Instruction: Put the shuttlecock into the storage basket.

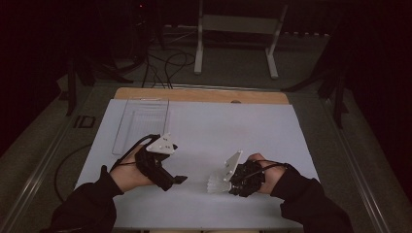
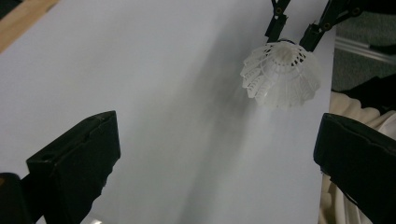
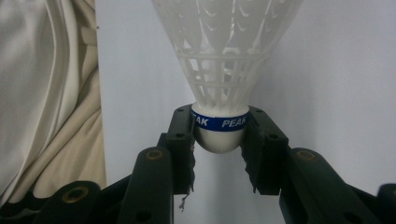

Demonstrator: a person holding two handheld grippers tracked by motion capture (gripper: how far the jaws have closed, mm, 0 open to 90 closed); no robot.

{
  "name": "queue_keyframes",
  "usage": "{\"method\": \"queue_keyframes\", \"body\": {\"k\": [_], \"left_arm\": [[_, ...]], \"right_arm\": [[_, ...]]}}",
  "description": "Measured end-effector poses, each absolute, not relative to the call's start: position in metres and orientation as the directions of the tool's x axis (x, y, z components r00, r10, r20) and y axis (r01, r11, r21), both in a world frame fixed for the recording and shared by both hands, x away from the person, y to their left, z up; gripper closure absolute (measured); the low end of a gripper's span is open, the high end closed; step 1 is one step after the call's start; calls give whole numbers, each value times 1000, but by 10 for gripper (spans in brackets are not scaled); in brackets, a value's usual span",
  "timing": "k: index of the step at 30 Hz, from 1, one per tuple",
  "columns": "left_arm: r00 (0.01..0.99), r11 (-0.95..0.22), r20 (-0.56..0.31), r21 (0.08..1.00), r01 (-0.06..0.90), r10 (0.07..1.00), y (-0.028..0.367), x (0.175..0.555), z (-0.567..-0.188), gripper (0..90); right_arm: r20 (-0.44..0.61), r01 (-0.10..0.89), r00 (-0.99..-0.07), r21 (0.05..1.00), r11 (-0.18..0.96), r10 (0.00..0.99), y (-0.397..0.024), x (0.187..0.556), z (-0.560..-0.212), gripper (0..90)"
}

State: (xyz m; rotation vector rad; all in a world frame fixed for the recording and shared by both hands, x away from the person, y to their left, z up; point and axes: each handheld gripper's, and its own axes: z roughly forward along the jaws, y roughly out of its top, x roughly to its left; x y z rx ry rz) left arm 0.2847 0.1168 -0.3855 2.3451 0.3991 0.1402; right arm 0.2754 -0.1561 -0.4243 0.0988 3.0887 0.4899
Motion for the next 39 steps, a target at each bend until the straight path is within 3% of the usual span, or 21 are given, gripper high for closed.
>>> {"method": "queue_keyframes", "body": {"k": [14, 30, 39], "left_arm": [[977, -741, -38, 646, 183, 208, 82, 291, -390, 60], [993, -804, -83, 582, 120, 89, 60, 296, -399, 286], [992, -840, -97, 529, 117, 77, 49, 297, -409, 376]], "right_arm": [[-24, 24, -999, 328, 944, 34, -151, 272, -421, 656], [-59, -30, -998, 355, 934, -10, -147, 268, -421, 655], [-64, -52, -998, 365, 930, -31, -145, 266, -422, 655]]}}
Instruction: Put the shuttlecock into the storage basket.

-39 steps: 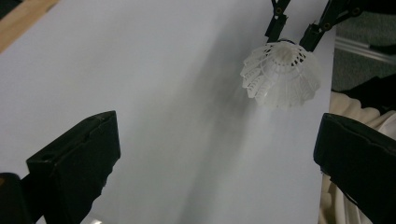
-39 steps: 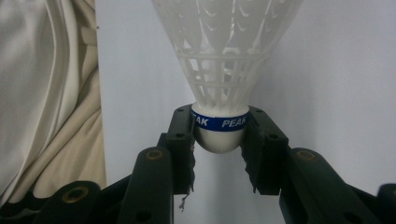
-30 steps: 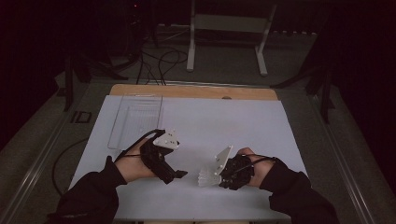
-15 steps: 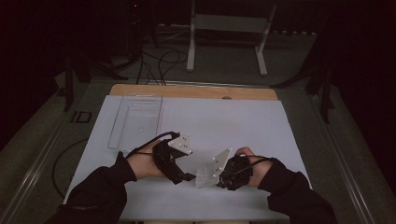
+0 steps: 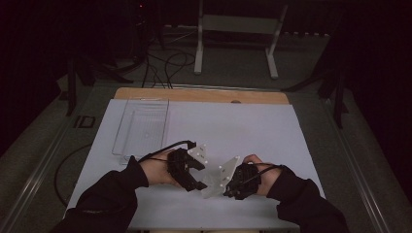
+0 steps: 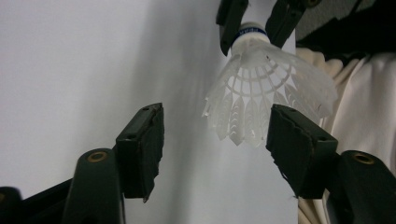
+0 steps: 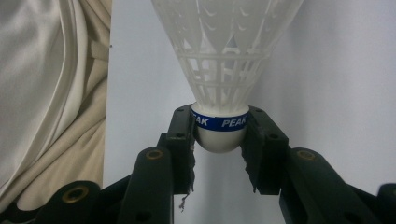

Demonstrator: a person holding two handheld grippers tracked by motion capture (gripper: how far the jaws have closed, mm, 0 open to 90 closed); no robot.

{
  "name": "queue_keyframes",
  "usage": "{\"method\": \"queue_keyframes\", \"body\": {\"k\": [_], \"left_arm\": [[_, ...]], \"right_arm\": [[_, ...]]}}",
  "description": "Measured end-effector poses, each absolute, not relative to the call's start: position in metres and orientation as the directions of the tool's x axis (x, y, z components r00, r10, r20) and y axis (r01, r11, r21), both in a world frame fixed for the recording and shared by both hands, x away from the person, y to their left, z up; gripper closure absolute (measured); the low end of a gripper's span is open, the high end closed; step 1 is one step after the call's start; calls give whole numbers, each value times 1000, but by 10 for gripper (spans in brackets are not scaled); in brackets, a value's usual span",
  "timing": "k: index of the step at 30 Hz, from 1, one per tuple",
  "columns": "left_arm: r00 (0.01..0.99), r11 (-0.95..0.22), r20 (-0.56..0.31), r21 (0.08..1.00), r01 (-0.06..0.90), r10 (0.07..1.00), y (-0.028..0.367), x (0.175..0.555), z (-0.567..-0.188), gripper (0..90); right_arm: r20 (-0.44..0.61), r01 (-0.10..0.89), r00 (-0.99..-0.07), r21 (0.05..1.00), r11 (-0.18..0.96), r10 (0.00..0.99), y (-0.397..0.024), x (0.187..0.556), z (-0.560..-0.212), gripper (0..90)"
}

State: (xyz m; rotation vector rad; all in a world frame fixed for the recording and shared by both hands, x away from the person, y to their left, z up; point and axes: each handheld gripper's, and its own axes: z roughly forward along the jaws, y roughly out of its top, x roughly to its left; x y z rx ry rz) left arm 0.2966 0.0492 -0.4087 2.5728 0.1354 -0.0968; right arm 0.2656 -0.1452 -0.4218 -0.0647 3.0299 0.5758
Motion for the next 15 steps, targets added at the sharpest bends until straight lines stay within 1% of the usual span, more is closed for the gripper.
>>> {"method": "queue_keyframes", "body": {"k": [7, 8, 9, 11, 15], "left_arm": [[991, -846, -120, 520, 114, 60, 45, 298, -414, 550], [990, -847, -123, 518, 118, 62, 44, 299, -414, 551], [989, -847, -136, 517, 123, 61, 44, 300, -415, 583], [988, -844, -142, 521, 128, 62, 42, 301, -415, 604], [986, -846, -161, 518, 125, 47, 39, 303, -418, 674]], "right_arm": [[-79, -73, -996, 365, 928, -48, -145, 263, -421, 655], [-82, -73, -996, 367, 927, -46, -145, 263, -421, 655], [-78, -69, -996, 370, 927, -43, -145, 263, -421, 655], [-80, -69, -996, 370, 927, -42, -145, 264, -421, 655], [-77, -77, -996, 372, 925, -52, -144, 264, -421, 655]]}}
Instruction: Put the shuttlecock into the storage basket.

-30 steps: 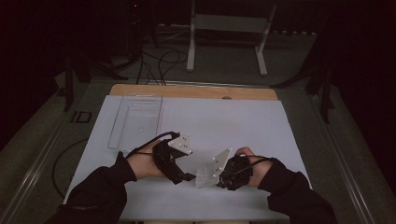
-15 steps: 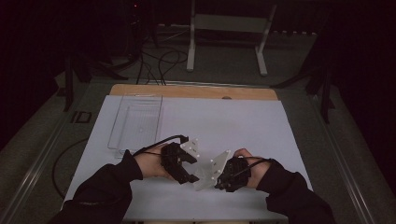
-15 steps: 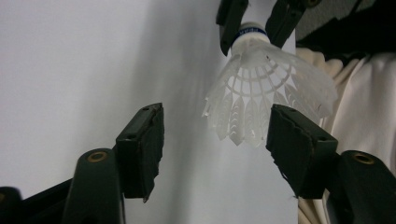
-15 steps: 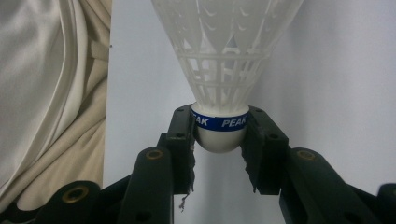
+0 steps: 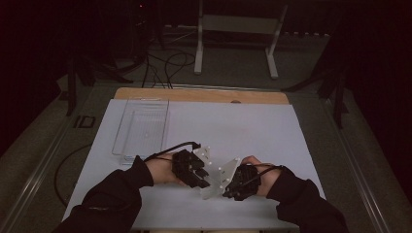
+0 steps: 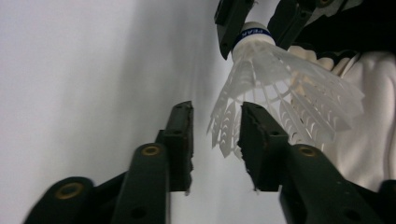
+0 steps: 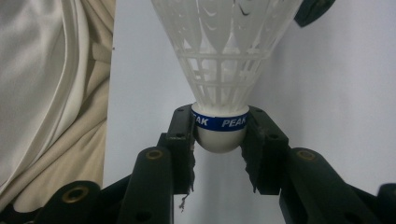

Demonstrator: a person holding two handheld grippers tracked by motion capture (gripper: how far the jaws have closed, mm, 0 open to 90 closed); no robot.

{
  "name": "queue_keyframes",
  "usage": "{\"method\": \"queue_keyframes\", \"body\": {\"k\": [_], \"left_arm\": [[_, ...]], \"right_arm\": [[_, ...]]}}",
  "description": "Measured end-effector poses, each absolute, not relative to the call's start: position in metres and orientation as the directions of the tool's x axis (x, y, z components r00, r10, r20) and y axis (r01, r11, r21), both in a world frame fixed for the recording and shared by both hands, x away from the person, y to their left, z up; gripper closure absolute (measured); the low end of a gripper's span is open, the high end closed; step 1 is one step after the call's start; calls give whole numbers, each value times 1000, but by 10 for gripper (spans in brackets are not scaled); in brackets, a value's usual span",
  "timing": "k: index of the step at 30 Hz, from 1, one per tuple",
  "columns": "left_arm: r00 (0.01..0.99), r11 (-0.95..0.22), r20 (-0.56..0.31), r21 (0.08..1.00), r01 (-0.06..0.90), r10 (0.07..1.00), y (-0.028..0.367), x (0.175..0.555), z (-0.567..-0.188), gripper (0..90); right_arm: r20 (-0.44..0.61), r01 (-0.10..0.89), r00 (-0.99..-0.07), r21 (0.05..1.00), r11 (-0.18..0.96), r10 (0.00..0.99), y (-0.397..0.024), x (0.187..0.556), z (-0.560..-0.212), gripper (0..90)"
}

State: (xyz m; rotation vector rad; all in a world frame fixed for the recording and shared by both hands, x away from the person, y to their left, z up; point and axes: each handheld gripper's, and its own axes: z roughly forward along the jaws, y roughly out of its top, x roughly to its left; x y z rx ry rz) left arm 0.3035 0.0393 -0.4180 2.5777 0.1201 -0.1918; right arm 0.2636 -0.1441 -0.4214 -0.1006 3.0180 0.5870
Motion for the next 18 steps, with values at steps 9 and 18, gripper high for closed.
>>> {"method": "queue_keyframes", "body": {"k": [9, 18], "left_arm": [[980, -848, -198, 514, 126, 26, 32, 305, -421, 780], [977, -864, -215, 491, 114, 7, 30, 305, -422, 900]], "right_arm": [[-72, -81, -996, 376, 923, -58, -142, 262, -423, 655], [-72, -74, -996, 372, 925, -51, -142, 262, -425, 653]]}}
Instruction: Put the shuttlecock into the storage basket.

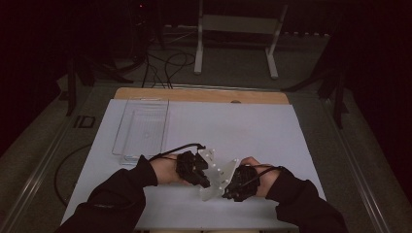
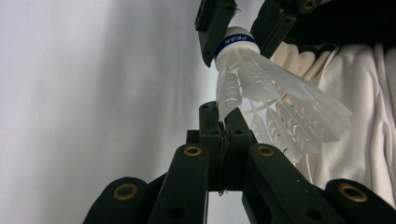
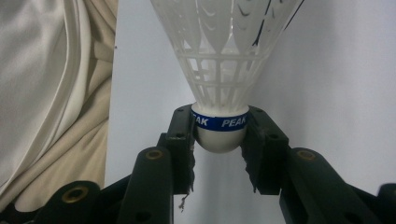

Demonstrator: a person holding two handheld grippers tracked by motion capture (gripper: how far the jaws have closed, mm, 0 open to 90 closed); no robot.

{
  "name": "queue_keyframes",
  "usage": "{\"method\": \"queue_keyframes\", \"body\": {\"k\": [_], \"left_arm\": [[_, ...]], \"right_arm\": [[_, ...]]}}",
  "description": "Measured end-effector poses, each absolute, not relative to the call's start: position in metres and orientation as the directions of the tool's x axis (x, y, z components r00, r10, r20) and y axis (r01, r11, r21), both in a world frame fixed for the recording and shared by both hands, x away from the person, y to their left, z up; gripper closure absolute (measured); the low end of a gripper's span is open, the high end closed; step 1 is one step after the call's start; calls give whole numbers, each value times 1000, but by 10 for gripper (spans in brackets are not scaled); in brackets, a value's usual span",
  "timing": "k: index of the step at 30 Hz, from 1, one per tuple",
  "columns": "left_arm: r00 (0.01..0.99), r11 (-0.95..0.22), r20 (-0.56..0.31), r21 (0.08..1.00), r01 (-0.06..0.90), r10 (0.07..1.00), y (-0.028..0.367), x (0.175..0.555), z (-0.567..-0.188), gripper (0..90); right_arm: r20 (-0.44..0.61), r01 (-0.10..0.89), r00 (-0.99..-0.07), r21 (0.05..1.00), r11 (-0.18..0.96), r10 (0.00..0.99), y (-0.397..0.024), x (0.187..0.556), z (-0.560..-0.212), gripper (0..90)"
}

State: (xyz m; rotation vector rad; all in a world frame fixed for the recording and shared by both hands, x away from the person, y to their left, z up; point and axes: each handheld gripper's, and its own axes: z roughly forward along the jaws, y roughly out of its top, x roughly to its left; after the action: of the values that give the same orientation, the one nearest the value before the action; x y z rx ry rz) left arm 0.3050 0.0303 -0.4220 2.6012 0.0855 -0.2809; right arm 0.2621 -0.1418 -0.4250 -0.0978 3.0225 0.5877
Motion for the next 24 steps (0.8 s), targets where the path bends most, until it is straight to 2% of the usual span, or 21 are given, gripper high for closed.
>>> {"method": "queue_keyframes", "body": {"k": [9, 11, 13, 16, 24], "left_arm": [[978, -871, -207, 478, 108, 8, 31, 305, -418, 900], [977, -870, -214, 477, 121, 18, 31, 306, -417, 900], [977, -874, -212, 469, 128, 29, 32, 307, -416, 900], [978, -875, -206, 467, 131, 36, 33, 307, -414, 900], [979, -871, -198, 470, 141, 51, 39, 310, -408, 900]], "right_arm": [[-79, -58, -996, 379, 924, -30, -141, 263, -426, 629], [-96, -47, -995, 373, 927, -11, -141, 263, -426, 561], [-106, -30, -994, 390, 920, 12, -141, 262, -426, 427], [-126, 14, -989, 403, 915, 70, -143, 264, -426, 285], [-122, 82, -981, 432, 898, 148, -151, 265, -426, 184]]}}
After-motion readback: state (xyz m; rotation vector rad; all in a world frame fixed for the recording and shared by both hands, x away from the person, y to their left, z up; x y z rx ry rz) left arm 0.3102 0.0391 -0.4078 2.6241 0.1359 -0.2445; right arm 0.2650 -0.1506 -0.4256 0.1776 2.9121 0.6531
